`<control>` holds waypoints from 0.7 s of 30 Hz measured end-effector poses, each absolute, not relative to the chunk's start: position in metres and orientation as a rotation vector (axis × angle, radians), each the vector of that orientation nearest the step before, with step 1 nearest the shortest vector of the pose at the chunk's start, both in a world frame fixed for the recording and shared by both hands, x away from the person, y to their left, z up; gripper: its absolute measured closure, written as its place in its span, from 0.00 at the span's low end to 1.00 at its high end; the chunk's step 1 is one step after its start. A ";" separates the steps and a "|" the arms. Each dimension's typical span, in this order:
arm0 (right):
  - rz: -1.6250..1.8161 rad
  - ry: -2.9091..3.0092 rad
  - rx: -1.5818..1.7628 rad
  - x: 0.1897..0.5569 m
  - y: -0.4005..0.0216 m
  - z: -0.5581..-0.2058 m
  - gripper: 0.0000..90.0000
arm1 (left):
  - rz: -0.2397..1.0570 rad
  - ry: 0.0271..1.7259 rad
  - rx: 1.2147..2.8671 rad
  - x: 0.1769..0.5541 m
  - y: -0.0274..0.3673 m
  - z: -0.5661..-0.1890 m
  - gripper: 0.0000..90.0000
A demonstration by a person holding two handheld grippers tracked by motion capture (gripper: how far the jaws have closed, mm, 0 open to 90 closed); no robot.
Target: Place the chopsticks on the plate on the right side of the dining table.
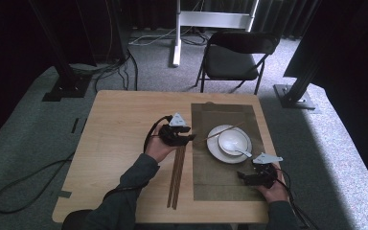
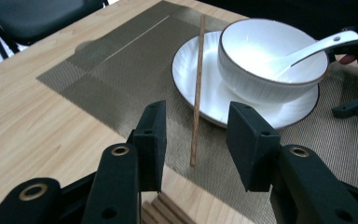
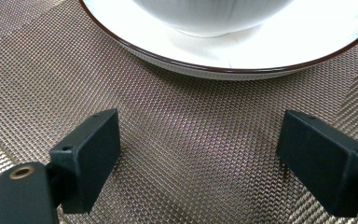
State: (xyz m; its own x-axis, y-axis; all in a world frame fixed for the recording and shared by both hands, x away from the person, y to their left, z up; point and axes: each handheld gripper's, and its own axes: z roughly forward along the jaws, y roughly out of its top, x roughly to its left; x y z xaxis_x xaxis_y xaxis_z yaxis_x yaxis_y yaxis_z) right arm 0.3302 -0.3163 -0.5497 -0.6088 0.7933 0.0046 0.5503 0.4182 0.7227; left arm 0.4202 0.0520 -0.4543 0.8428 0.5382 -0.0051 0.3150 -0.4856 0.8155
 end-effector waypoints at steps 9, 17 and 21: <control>1.003 2.340 1.157 0.330 -0.316 -0.550 0.14 | 0.317 0.652 2.106 0.415 0.063 -0.459 0.63; 1.003 2.339 1.155 0.330 -0.316 -0.550 0.14 | 0.313 0.683 2.085 0.404 0.074 -0.467 0.63; 1.003 2.339 1.155 0.330 -0.316 -0.550 0.14 | 0.311 0.701 2.077 0.401 0.078 -0.471 0.63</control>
State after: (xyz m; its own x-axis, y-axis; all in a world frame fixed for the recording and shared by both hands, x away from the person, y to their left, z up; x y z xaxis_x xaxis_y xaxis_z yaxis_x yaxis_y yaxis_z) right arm 0.3302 -0.3163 -0.5497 -0.6093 0.7929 0.0032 0.5491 0.4190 0.7231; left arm 0.4008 0.0784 -0.4712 0.8079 0.5877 -0.0429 0.3630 -0.4391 0.8218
